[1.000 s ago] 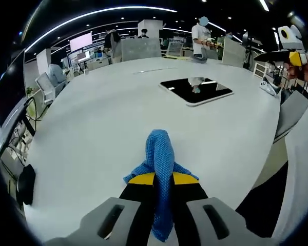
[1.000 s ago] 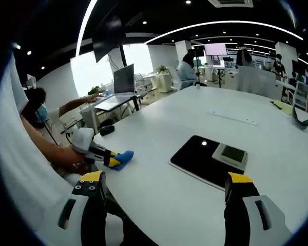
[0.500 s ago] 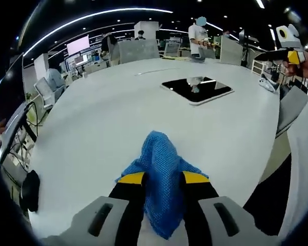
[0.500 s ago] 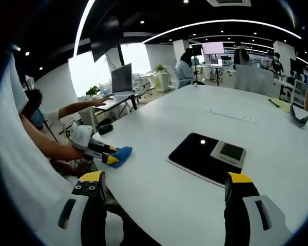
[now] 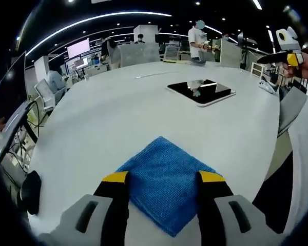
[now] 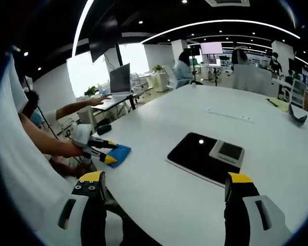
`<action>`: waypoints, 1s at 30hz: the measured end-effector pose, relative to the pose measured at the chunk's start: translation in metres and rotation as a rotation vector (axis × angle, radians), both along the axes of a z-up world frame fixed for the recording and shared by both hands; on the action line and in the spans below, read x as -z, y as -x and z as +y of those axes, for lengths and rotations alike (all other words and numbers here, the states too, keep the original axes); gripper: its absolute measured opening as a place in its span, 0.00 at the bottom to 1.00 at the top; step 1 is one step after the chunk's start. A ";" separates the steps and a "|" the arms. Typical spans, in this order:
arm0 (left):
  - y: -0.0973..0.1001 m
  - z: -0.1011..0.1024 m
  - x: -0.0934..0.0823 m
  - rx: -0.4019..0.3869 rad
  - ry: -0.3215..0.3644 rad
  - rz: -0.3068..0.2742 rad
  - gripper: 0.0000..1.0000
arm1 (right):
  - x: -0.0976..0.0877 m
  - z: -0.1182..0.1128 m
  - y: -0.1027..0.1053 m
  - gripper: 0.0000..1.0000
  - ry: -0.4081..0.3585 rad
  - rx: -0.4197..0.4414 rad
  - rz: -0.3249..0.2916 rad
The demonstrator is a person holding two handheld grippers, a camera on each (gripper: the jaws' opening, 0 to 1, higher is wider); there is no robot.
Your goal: Wipe the mirror surface with the cleaning cloth until all visible marks leave the cleaned area.
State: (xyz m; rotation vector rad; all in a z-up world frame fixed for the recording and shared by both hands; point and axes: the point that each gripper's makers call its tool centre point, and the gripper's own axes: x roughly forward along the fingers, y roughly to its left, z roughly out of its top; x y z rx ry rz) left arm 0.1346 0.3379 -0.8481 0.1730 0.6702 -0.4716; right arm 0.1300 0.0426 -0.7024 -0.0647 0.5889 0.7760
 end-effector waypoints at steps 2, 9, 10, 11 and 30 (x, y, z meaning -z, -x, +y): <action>0.001 -0.002 -0.001 0.013 0.000 0.000 0.54 | 0.000 0.000 0.001 0.96 0.001 0.000 0.002; 0.003 -0.004 -0.002 0.026 0.007 0.016 0.57 | 0.000 -0.001 -0.001 0.96 -0.001 0.004 0.001; 0.003 -0.005 -0.003 0.020 0.002 0.028 0.59 | 0.001 -0.002 -0.001 0.96 -0.004 0.004 0.003; 0.005 -0.007 -0.004 0.016 0.010 0.045 0.61 | 0.001 -0.002 -0.001 0.96 -0.005 0.006 0.002; 0.000 -0.075 -0.119 0.079 0.270 -0.085 0.98 | 0.000 -0.033 -0.001 1.00 -0.048 0.068 0.005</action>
